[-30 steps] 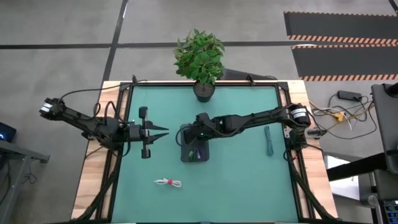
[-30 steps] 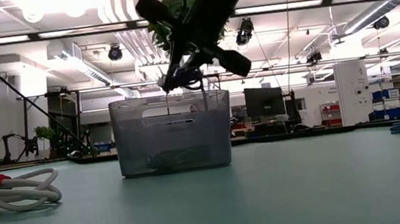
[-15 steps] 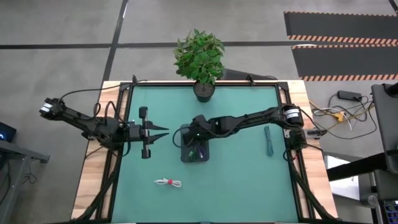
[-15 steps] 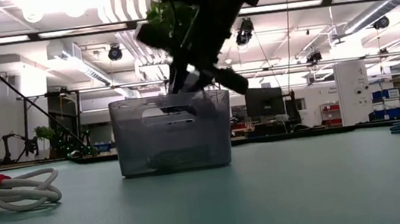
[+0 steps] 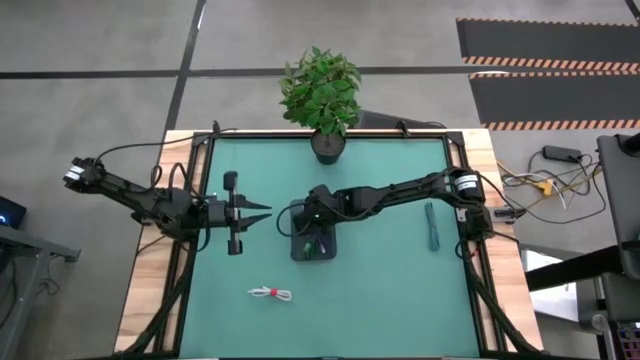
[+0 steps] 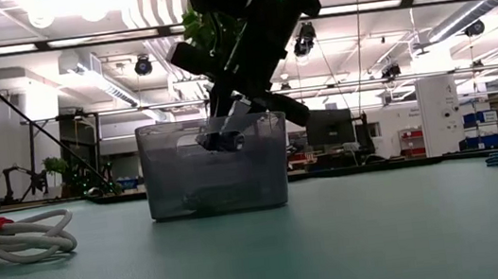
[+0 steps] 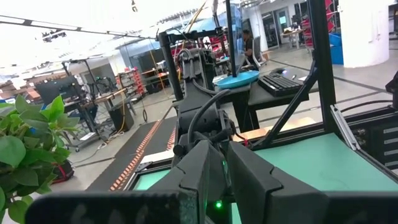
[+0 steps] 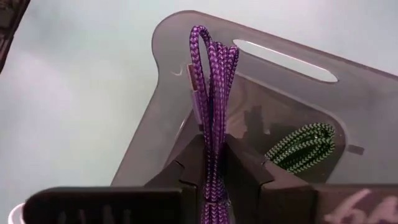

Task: Pick and place USB-C Cables
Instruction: Put the violet charger cable into the black bin, then put the white charger cable into the black bin

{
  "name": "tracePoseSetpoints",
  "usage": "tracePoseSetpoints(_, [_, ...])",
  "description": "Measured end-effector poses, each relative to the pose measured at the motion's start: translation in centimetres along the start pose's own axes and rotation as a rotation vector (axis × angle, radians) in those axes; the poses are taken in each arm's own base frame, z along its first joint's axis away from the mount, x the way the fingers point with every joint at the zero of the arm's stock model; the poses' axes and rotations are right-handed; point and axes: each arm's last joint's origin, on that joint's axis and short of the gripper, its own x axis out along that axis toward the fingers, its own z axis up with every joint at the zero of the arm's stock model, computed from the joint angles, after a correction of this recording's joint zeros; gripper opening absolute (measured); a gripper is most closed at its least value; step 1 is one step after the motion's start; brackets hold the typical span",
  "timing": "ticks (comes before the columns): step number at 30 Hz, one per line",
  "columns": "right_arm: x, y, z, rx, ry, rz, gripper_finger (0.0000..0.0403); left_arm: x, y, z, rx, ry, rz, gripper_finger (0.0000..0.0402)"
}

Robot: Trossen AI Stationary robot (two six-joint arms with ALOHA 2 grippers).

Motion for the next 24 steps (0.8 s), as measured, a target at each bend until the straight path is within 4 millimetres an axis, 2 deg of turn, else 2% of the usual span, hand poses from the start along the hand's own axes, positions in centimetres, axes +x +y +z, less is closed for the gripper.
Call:
tracePoseSetpoints(13, [-0.2, 0.1, 0.1, -0.010, -0.005, 0.008, 0.0104, 0.0, 0.0, 0.0, -0.001, 0.000, 0.000, 0.0046])
tracePoseSetpoints(24, [-3.2, 1.0, 0.9, -0.112, -0.020, 0.085, 0.0115, 0.0, 0.0, 0.0, -0.005, 0.001, 0.000, 0.0046])
